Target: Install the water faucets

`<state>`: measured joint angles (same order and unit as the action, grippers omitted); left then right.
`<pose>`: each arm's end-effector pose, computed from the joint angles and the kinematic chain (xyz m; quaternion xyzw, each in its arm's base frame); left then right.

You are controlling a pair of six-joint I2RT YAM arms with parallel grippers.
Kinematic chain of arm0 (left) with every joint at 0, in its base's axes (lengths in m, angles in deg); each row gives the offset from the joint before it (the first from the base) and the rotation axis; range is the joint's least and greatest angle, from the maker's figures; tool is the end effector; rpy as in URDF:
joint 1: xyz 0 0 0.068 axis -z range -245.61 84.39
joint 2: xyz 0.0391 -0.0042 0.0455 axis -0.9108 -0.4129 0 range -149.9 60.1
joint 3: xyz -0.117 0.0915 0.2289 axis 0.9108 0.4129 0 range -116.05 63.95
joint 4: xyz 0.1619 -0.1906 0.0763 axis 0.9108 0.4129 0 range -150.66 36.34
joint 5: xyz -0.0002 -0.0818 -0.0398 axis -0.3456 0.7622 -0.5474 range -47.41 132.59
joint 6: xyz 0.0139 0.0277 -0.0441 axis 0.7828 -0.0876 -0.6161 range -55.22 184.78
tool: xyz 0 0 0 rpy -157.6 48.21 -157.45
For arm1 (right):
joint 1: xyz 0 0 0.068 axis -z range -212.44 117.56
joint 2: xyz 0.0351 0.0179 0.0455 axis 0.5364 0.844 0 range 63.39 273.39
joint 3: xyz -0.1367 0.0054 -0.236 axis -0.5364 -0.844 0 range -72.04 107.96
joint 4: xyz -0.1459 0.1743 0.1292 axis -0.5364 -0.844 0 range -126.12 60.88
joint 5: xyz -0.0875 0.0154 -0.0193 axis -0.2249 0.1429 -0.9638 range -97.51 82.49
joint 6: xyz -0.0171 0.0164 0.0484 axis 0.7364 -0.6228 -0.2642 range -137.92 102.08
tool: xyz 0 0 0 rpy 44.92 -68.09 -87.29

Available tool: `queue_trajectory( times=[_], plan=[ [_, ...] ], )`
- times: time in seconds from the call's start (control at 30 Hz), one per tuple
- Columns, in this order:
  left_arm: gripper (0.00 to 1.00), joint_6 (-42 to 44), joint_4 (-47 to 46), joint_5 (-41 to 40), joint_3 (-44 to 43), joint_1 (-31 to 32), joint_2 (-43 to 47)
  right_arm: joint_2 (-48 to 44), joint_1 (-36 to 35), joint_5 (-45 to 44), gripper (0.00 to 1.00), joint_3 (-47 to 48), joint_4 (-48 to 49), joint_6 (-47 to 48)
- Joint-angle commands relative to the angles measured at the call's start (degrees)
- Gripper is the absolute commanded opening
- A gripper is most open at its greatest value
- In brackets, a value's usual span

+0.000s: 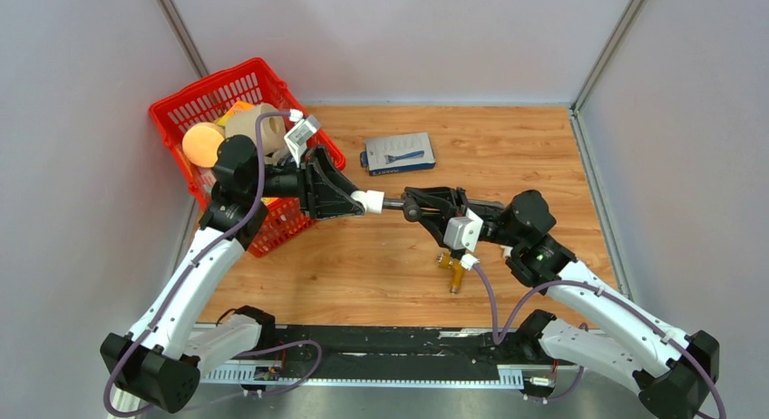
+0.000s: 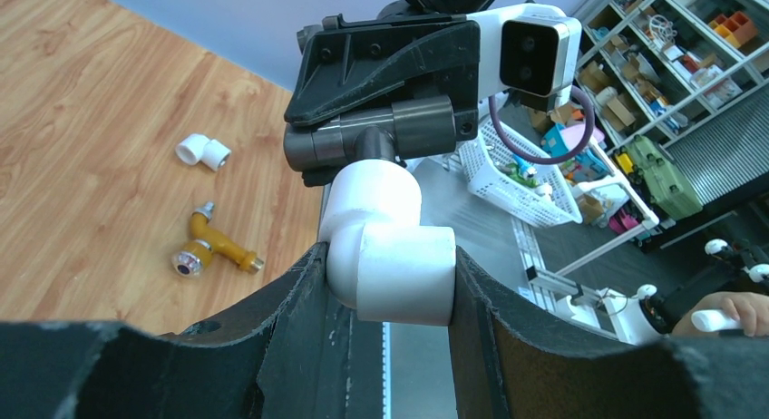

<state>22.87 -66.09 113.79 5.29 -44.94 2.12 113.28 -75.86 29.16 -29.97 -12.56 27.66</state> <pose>0.1838 -0.1055 0.4094 0.3254 0.6140 -0.6466 0.3147 0.1322 0.1545 0.3571 -0.6036 0.2736 0.1912 0.7241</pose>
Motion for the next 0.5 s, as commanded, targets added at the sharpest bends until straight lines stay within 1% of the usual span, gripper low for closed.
queue_trajectory(
  times=[0.0,0.27,0.47],
  plan=[
    [0.00,-0.6,-2.3,0.2,-2.4,1.6,0.1,0.4,-0.3,1.5,0.00,2.7,4.8,1.3],
    [0.00,0.3,-2.6,0.3,-2.8,1.6,0.3,1.3,-0.3,0.4,0.00,3.1,2.7,1.8],
    [0.00,4.3,-2.1,-0.3,-2.7,2.8,1.6,2.3,-0.7,0.7,0.00,3.9,2.2,0.4]
  ],
)
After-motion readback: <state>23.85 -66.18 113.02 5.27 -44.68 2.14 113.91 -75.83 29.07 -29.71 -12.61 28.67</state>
